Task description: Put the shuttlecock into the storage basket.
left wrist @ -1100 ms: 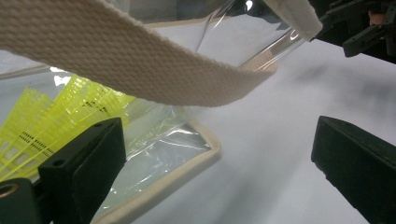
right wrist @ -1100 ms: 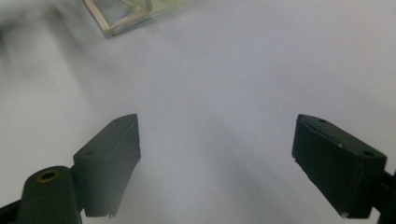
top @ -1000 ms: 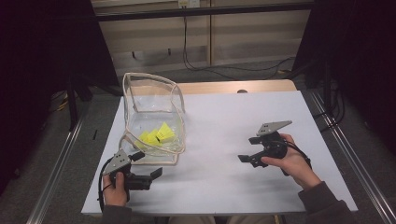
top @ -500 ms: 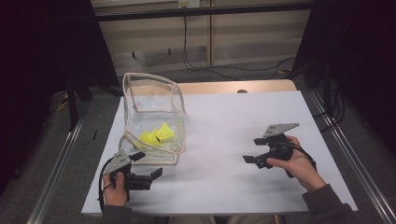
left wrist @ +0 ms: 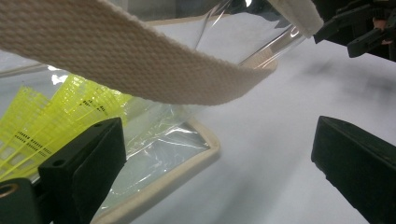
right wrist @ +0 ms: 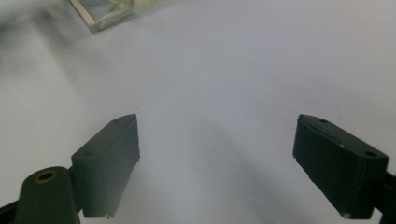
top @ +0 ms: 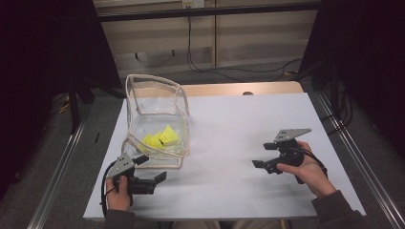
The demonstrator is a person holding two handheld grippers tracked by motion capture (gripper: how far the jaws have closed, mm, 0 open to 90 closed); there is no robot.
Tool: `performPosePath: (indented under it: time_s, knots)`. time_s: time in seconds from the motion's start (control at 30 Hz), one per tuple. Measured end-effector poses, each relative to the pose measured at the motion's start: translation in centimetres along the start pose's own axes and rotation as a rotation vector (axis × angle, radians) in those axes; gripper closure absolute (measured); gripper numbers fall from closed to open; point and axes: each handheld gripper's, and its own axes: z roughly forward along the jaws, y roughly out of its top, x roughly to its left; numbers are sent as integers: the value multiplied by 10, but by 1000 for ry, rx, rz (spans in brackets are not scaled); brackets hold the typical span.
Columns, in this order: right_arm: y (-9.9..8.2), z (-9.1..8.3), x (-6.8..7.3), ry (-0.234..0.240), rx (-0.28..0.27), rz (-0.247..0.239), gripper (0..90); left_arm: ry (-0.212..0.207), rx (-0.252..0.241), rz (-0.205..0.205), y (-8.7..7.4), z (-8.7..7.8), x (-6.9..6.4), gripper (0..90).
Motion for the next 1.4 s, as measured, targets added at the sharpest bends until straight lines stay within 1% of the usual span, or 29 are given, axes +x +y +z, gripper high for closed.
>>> performPosePath:
  time_s: [0.23,1.0,1.4]
  knots:
    - [-4,-4,-1,-4,-14,3,145,1,3,0,0,0,0,30]
    - [-20,-12,-7,-19,-27,19,138,0,9,0,0,1,1,31]
    - [-26,-14,-10,-31,-39,24,135,0,12,4,0,1,1,30]
